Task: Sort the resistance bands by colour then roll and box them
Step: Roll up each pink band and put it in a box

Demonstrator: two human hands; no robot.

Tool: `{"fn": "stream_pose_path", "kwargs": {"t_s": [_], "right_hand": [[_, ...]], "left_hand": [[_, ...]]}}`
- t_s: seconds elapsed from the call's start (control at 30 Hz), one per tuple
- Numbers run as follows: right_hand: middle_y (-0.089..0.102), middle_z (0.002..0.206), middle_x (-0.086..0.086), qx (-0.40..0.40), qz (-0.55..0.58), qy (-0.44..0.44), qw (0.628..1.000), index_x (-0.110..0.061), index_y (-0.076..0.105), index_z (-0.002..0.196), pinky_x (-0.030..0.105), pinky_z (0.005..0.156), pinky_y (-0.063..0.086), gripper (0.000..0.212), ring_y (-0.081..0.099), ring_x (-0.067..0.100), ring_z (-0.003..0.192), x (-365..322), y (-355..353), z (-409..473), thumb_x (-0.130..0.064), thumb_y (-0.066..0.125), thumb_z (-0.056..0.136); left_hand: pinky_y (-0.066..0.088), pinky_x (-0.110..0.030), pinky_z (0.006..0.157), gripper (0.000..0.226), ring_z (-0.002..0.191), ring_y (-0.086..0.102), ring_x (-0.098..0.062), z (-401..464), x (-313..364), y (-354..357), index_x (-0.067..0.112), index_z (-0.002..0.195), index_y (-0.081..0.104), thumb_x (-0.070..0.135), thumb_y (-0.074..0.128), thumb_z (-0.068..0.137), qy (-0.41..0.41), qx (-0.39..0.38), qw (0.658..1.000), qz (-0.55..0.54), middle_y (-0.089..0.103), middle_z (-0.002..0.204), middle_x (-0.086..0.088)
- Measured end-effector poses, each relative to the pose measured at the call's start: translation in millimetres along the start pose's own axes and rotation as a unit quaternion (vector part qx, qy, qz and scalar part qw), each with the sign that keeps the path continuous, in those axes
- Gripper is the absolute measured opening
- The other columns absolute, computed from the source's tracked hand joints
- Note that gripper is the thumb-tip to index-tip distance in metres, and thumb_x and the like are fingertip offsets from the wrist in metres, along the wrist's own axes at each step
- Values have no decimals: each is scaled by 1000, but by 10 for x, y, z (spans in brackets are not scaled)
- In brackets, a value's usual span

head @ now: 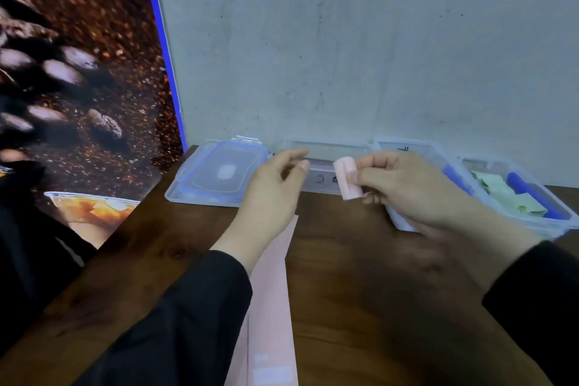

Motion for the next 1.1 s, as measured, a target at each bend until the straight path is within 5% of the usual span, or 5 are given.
{"fn": "stream_pose_path", "kwargs": {"t_s": [0.13, 0.27, 0.4, 0.63, 1.1], "right_hand": [[75, 83, 7, 37, -110, -2, 993, -11, 76, 90, 23, 64, 48, 9, 60, 9, 65, -125, -98, 472, -18, 71, 88], [74, 81, 9, 20, -178, 14, 984, -12, 75, 82, 32, 67, 45, 8, 61, 17, 74, -209, -41, 965, -19, 71, 85], [76, 90, 17, -6, -251, 55, 966, -3, 75, 86, 28, 57, 39, 18, 61, 21, 73, -175, 182, 1373, -20, 69, 83], [58, 62, 4, -72, -389, 132, 909, -15, 53, 56, 23, 55, 36, 22, 48, 23, 56, -77, 689, 1623, -16, 68, 71], [53, 65, 4, -240, -543, 189, 782, -15, 56, 68, 29, 60, 42, 13, 46, 25, 63, 33, 1136, 1752, -20, 65, 76]], "left_hand": [[43, -39, 112, 43, 131, 47, -6, 76, -483, 55, 30, 147, 46, 26, 47, 104, -21, 41, 998, 46, 54, 140, 12], [34, -34, 118, 53, 140, 34, -2, 106, -562, 118, 31, 154, 34, 16, 43, 104, -4, 30, 997, 65, 39, 153, 16], [28, -18, 110, 61, 126, 30, 9, 145, -608, 128, 30, 157, 25, 7, 40, 102, -28, 3, 998, 58, 35, 140, 25], [40, -48, 109, 73, 107, 57, -22, 167, -641, 173, 37, 159, 15, 9, 40, 96, -45, -31, 994, 100, 59, 118, 3], [47, -41, 101, 77, 86, 53, -14, 203, -642, 175, 43, 156, 15, 10, 41, 92, -85, -60, 991, 85, 59, 96, 6]]}}
Point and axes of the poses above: each hand's wrist, its own z-axis towards the middle knuckle, its own y-axis out of the palm, x = y × z, the point moved 5 cm from there along z, towards the middle knuckle
